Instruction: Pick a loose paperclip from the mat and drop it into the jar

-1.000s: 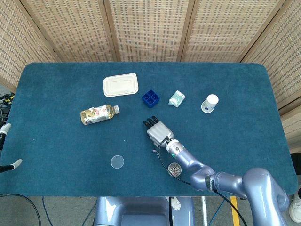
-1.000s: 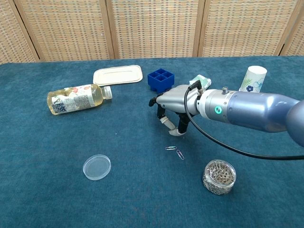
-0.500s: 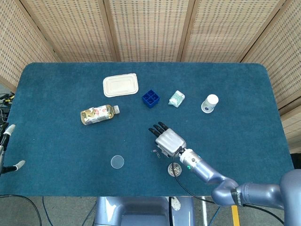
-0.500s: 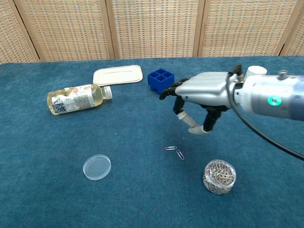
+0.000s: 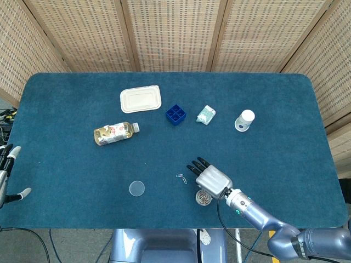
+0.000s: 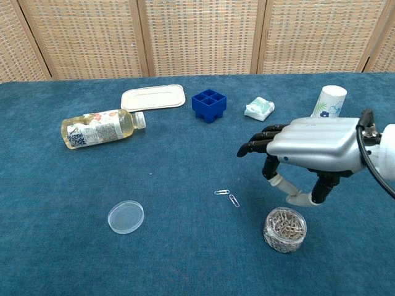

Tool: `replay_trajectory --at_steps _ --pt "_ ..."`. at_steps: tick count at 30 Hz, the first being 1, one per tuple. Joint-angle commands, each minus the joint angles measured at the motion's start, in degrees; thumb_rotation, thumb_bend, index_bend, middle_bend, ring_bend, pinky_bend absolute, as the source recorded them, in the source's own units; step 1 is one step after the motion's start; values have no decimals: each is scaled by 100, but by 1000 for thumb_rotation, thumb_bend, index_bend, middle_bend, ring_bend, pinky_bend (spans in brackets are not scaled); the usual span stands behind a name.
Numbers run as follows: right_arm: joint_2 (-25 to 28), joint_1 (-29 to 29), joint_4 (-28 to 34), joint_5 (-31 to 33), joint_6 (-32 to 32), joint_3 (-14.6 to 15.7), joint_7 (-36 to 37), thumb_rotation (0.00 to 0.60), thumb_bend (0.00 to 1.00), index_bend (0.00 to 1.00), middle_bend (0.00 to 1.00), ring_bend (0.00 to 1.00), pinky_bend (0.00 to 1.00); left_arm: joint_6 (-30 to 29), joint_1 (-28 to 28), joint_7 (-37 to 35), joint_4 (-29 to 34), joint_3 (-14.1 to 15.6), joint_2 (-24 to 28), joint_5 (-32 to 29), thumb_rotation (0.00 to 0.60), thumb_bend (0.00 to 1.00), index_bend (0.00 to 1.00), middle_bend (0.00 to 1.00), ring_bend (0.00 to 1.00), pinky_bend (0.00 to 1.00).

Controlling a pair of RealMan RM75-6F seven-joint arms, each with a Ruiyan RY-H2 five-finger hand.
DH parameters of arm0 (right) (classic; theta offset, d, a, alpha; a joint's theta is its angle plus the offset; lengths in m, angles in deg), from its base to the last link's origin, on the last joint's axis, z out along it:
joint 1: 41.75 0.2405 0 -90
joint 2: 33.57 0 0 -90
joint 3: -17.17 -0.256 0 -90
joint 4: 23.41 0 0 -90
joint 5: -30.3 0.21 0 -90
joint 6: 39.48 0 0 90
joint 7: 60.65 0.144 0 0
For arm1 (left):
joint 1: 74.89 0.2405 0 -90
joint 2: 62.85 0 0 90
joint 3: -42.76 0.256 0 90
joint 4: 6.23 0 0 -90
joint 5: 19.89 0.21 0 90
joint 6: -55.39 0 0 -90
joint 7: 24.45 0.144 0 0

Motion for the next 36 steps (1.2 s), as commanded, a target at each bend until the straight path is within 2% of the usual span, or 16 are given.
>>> replay_trajectory --at_steps 1,20,36 --pt "33 -57 55 -90 -1 47 28 600 558 679 64 0 0 -2 0 1 3 0 1 1 600 5 0 0 0 0" --pt "-421 -106 -104 11 -318 1 -208 600 558 679 64 0 0 45 -17 1 -16 4 -8 -29 600 4 0 0 0 0" --pt "-348 -181 -191 77 -411 24 -159 600 558 679 65 0 0 62 -30 38 -8 1 -14 -54 600 5 0 0 0 0"
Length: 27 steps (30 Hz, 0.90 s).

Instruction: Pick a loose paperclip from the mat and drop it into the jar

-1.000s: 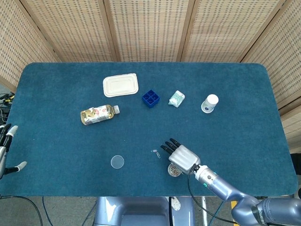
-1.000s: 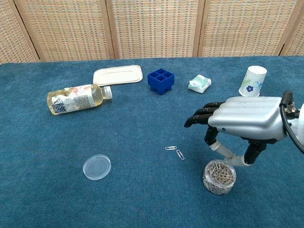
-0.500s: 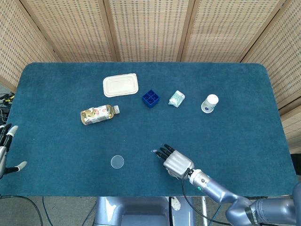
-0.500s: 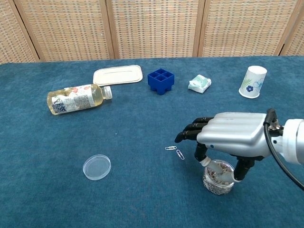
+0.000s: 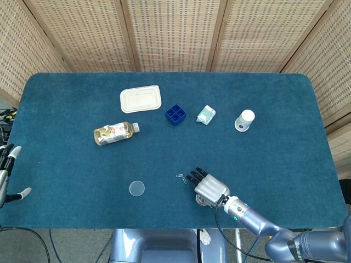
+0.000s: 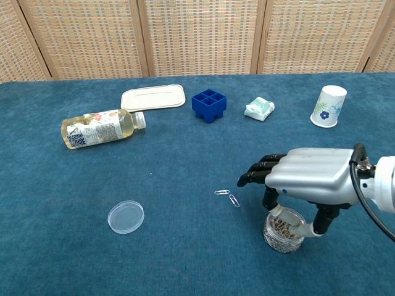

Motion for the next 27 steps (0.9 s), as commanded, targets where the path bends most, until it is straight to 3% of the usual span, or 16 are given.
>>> replay_trajectory --at_steps 1,3,7,9,13,27 --pt "-10 -2 -9 15 -35 -17 49 600 558 679 65 0 0 -9 4 11 10 5 0 10 600 5 0 0 0 0" --pt "16 17 0 -22 -94 1 56 600 549 679 65 0 0 -11 4 19 12 3 -3 2 600 5 0 0 0 0" --pt "51 15 1 -88 -113 0 106 600 338 630 65 0 0 14 -6 50 10 8 -8 -16 600 4 0 0 0 0" --pt "57 9 -8 -108 -110 -15 145 600 295 579 65 0 0 13 -6 53 17 6 -7 -21 600 4 0 0 0 0" --pt "58 -7 -21 -151 -93 -28 185 600 286 517 65 0 0 1 -1 44 14 7 -7 -15 600 5 0 0 0 0" --pt "253 -98 250 -348 104 -108 268 600 285 501 65 0 0 -17 7 6 10 12 5 11 600 5 0 0 0 0"
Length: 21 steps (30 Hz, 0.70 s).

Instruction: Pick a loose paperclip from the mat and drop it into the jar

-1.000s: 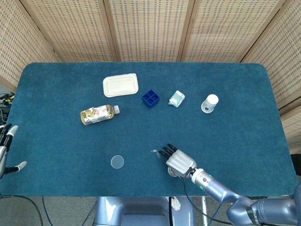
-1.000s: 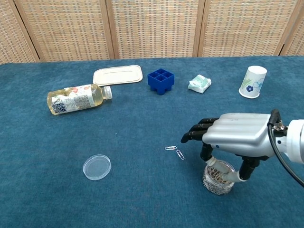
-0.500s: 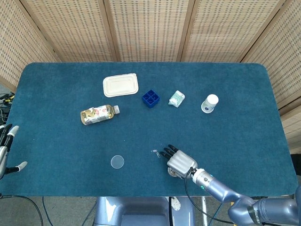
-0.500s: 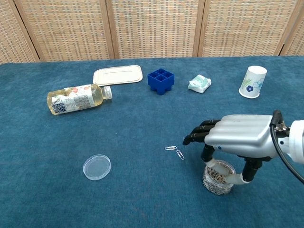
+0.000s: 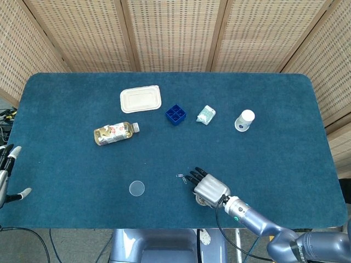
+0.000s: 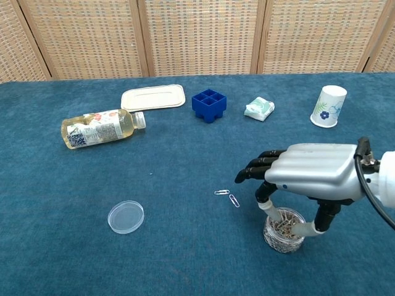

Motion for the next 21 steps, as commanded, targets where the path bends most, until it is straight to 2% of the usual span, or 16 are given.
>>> replay_trajectory --at_steps 1,5,8,10,15,21 --pt "150 -44 179 -91 131 -48 52 600 285 501 65 0 0 -1 -1 -2 0 1 -1 5 600 5 0 0 0 0" --pt "470 -131 455 -248 333 -82 143 600 253 494 65 0 0 -22 10 -20 10 11 10 38 600 5 0 0 0 0" --pt "662 -223 530 -411 513 -69 185 600 82 392 67 0 0 -42 20 -42 16 9 21 47 600 5 0 0 0 0" --pt "876 -428 496 -734 938 -31 255 600 8 285 59 0 0 -68 34 -72 22 10 36 66 600 5 0 0 0 0" --pt "1247 -1063 40 -1465 2069 124 719 600 0 126 0 0 0 -119 67 -166 17 35 65 155 600 5 0 0 0 0" --pt "1457 -1987 -574 -1452 3248 174 1882 600 0 23 0 0 0 -174 96 -338 -12 54 96 271 600 5 0 0 0 0"
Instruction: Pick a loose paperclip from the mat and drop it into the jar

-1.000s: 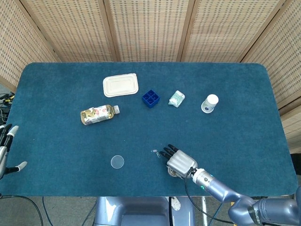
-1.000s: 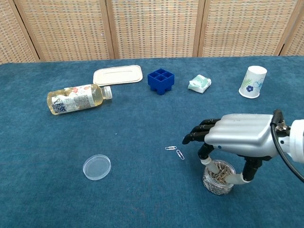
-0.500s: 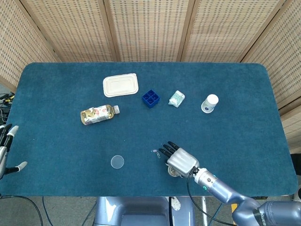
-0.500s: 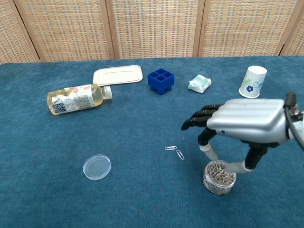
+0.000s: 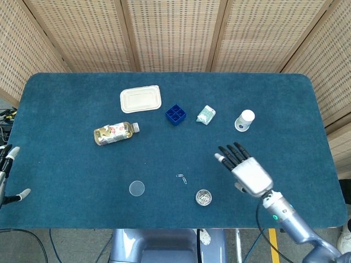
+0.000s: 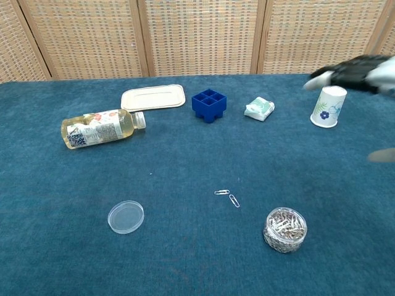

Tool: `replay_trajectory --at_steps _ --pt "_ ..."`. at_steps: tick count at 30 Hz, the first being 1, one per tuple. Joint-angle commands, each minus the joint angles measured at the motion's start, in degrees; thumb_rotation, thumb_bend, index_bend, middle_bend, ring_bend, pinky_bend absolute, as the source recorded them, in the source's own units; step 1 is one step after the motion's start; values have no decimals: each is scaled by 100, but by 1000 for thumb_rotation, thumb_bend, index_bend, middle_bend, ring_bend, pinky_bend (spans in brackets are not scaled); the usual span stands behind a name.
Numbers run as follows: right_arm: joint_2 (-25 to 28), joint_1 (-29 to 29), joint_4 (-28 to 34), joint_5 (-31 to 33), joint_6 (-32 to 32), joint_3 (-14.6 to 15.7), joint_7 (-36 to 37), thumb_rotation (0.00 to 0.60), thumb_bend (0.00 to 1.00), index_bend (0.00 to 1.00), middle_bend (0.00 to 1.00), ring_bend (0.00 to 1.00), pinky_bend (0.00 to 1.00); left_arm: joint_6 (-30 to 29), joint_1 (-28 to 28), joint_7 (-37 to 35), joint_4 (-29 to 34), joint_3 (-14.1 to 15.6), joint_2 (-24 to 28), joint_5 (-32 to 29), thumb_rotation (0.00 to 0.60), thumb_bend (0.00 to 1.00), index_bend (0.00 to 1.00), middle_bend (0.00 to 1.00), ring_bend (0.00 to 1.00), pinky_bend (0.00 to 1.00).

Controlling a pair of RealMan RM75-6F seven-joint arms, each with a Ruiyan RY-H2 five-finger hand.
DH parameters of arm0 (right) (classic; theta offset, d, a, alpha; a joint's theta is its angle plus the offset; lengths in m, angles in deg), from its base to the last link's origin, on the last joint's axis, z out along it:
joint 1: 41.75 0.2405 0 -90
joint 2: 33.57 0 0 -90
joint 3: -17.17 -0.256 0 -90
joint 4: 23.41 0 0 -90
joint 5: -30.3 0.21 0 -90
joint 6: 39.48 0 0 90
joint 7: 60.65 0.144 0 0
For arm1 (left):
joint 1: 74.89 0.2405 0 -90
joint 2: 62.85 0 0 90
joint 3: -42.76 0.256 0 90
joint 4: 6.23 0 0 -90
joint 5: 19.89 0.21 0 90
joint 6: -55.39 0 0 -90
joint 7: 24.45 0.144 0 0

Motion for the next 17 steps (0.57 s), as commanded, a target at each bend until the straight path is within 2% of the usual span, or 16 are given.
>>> replay_trajectory --at_steps 1,8,17 --pt "211 -795 -628 -71 853 70 883 600 0 13 0 0 0 -98 42 -90 -47 19 5 115 600 5 0 0 0 0" --pt "64 -1579 -1325 35 1562 61 1388 600 0 0 0 0 0 -424 200 -210 -16 135 44 517 600 5 0 0 0 0" --pt "33 -1938 -1680 -115 1838 -53 1589 600 0 0 0 0 0 -566 300 -271 5 210 77 709 600 5 0 0 0 0"
